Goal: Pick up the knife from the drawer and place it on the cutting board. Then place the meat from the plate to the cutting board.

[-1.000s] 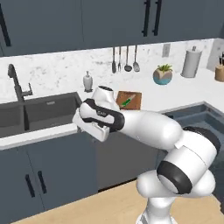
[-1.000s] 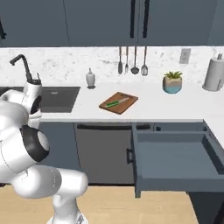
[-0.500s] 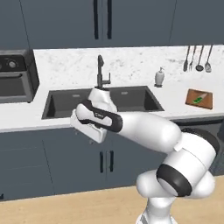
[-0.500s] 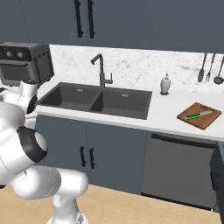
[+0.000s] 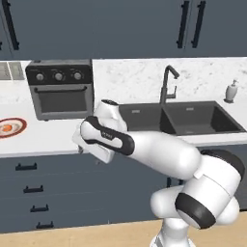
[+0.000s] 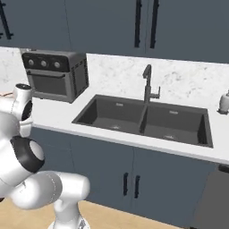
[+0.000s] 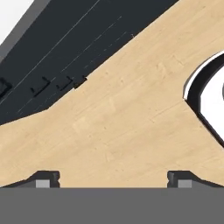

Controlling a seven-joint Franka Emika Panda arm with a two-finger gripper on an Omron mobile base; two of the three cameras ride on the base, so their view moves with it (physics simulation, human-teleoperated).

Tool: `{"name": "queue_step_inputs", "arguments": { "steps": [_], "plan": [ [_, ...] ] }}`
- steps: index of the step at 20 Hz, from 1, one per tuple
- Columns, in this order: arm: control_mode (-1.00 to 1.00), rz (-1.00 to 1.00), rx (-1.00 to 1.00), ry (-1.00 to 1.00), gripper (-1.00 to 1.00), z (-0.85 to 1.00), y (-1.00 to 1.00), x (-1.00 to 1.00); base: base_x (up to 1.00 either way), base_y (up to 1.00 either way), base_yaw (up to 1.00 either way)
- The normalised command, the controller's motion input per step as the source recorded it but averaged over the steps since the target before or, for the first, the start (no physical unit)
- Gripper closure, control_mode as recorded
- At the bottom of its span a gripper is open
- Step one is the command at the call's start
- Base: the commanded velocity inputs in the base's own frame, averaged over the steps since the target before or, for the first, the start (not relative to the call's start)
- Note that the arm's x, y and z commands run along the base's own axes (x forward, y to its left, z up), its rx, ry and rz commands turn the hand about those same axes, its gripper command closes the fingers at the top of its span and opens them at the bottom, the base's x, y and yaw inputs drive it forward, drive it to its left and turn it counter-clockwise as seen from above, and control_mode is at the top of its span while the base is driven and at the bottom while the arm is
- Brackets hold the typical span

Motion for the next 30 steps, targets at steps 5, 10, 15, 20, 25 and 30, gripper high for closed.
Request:
{"name": "queue_step_inputs", "arguments": {
  "steps": [5,10,15,20,25,30],
  "plan": [
    [1.00,0.00,0.00,0.00,-1.00,0.00,0.00,0.00,0.85,1.00,-0.01],
    [1.00,0.00,0.00,0.00,-1.00,0.00,0.00,0.00,0.28,1.00,-0.23],
    [1.00,0.00,0.00,0.00,-1.00,0.00,0.00,0.00,0.01,1.00,-0.36],
    [1.00,0.00,0.00,0.00,-1.00,0.00,0.00,0.00,0.27,1.00,-0.34],
    [1.00,0.00,0.00,0.00,-1.00,0.00,0.00,0.00,0.38,0.82,-0.20],
    [-1.00,0.02,0.00,0.01,-1.00,-0.11,-0.28,0.18,0.18,0.09,-0.01]
  ]
}}
